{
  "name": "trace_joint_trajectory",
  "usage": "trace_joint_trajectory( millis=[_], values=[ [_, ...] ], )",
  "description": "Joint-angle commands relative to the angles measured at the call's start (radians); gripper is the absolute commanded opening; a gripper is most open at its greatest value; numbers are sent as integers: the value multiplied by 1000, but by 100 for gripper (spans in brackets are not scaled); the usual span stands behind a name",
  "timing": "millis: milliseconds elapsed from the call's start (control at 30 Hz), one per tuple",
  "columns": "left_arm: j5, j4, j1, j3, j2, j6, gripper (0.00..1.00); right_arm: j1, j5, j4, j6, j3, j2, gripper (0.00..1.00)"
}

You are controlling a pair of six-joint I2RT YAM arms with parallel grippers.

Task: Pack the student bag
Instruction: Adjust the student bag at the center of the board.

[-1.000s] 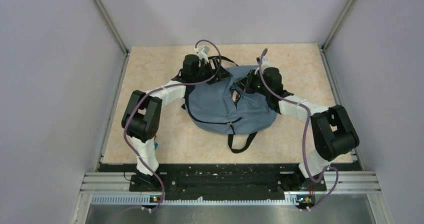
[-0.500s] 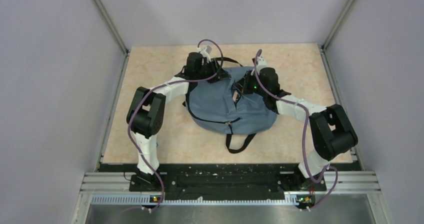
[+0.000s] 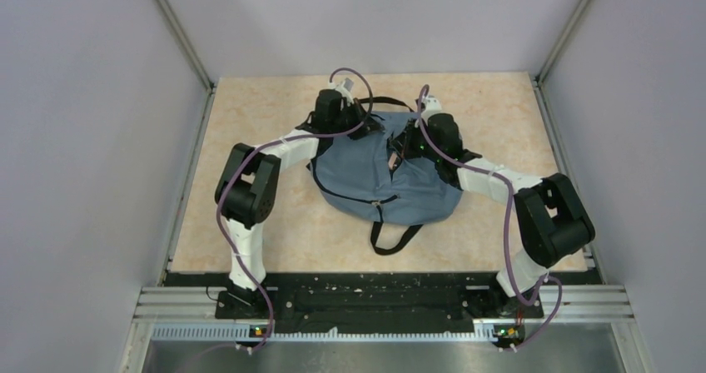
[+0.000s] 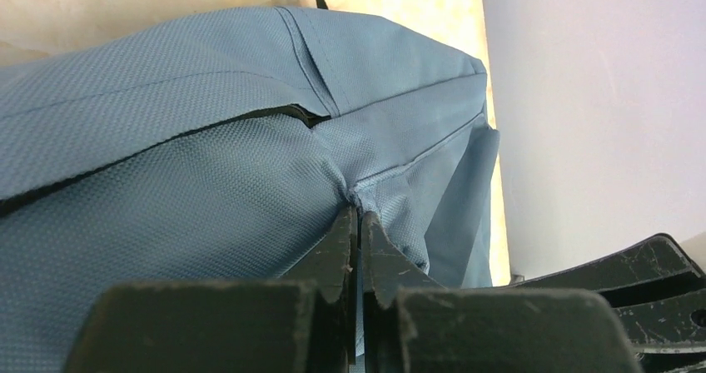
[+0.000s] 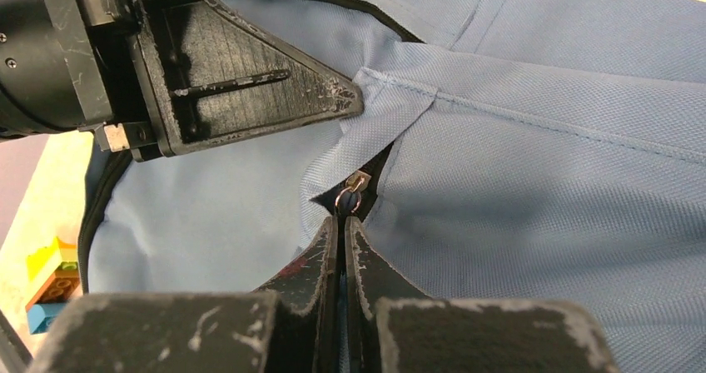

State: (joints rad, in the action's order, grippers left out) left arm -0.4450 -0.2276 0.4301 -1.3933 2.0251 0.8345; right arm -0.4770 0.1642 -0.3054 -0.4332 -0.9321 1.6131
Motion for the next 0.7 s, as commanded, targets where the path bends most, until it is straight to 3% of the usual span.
trace_joint_trajectory(
  millis=[0, 167, 300, 400, 500, 667],
  values=[
    [126, -163, -19, -27, 20, 47, 0, -35, 28, 97, 30, 4, -37, 0],
    [178, -200, -31, -20, 32, 69, 0, -44, 52, 107, 21, 58, -91, 0],
    [111, -292, -33, 16, 21, 92, 0, -45, 35, 81, 11, 80, -100, 0],
    [54, -310, -30, 53, -27, 57, 19, -46, -14, 81, 26, 57, -80, 0],
    [55, -226, -21, 76, -103, -38, 36, -43, -25, 51, 31, 38, -56, 0],
    [57, 88, 7, -13, -153, -219, 47, -43, 4, 23, 27, 15, -24, 0]
  ],
)
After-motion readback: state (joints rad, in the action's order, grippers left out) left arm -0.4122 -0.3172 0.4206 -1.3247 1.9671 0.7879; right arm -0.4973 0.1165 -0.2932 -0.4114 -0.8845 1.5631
